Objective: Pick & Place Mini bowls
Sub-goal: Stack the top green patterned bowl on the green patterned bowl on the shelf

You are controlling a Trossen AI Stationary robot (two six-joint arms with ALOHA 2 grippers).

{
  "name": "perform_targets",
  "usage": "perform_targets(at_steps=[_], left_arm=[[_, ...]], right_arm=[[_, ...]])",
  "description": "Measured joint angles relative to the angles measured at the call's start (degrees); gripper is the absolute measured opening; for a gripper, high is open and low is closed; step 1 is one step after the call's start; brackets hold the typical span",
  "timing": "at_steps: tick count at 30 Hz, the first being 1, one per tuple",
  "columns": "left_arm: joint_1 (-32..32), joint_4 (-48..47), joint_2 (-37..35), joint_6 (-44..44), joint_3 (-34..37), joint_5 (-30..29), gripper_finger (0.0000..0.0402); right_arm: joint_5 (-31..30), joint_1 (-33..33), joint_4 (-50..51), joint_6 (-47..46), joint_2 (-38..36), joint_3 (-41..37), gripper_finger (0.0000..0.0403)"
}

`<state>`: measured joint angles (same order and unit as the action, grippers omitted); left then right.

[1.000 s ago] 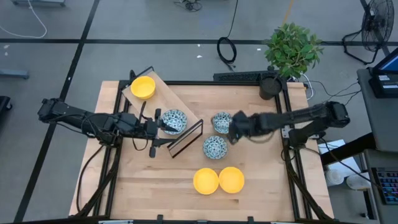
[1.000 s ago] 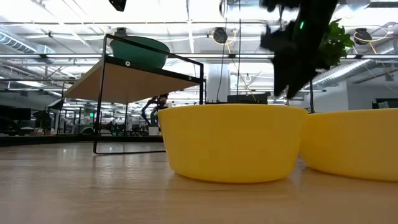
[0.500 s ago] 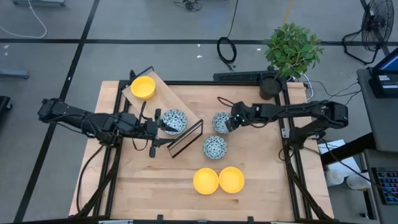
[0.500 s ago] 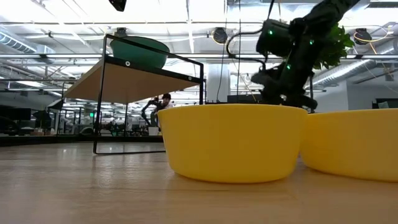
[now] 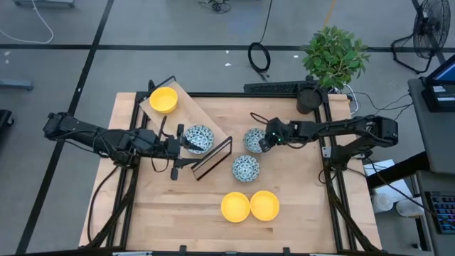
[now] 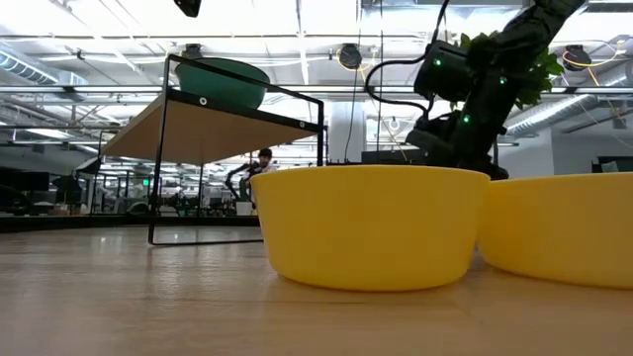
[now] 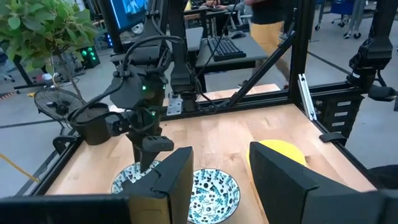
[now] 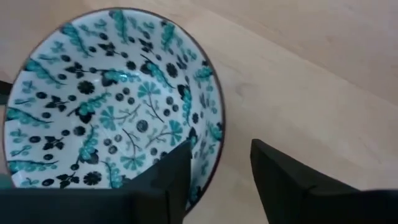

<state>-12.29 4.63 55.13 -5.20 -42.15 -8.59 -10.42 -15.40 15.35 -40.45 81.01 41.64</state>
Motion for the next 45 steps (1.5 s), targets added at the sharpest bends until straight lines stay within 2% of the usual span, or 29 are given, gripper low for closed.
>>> perform_targets(at_steps=[5,12,15,18,23,27,29,32,34,40,45], left_arm=[[0.0,1.9,0.0,-3.2,0.0,-0.5,0.0161],[0.0,4.5,0.0,-14.0,0.0,-0.5,0.0161],[0.0,4.3,0.0,-17.8,0.0,-1.0,0.0161],[0.0,4.2,0.0,-20.3,0.0,-3.0,0.0161],[1.5,4.4,1.4,-19.7,0.0,-8.2,0.0161],[4.2,5.2,4.6,-17.0,0.0,-12.6,0.0161],[5.7,4.6,6.6,-18.0,0.0,-17.0,0.0161],[7.8,5.1,9.5,-24.2,0.0,-24.9,0.0161],[9.1,6.2,11.4,-26.2,0.0,-27.7,0.0161],[12.6,15.5,16.7,-25.4,0.0,-23.8,0.0161],[12.4,18.4,17.5,-27.4,-0.7,-23.5,0.0161]], right_arm=[[0.0,0.0,-1.2,4.4,0.0,-0.2,0.0094],[-0.3,0.0,-3.1,13.4,-0.2,-0.1,0.0011],[-3.1,0.1,-6.2,17.9,0.0,-0.2,0.0011],[-9.6,0.1,-10.9,23.7,-0.3,-0.2,0.0005],[-23.9,1.9,-19.4,34.9,-0.3,-0.4,0.0003],[-30.4,2.9,-28.1,44.8,-0.3,-0.3,0.0003],[-30.5,3.1,-33.9,49.7,-0.3,-0.3,0.0002],[-30.0,3.2,-42.0,57.2,-0.3,-0.3,0.0002],[-30.0,3.1,-48.0,62.4,-0.3,-0.3,0.0001],[-29.9,2.5,-62.7,71.7,-0.3,-0.3,0.0001],[-29.0,1.9,-64.2,73.1,-0.3,-0.2,0.0001]])
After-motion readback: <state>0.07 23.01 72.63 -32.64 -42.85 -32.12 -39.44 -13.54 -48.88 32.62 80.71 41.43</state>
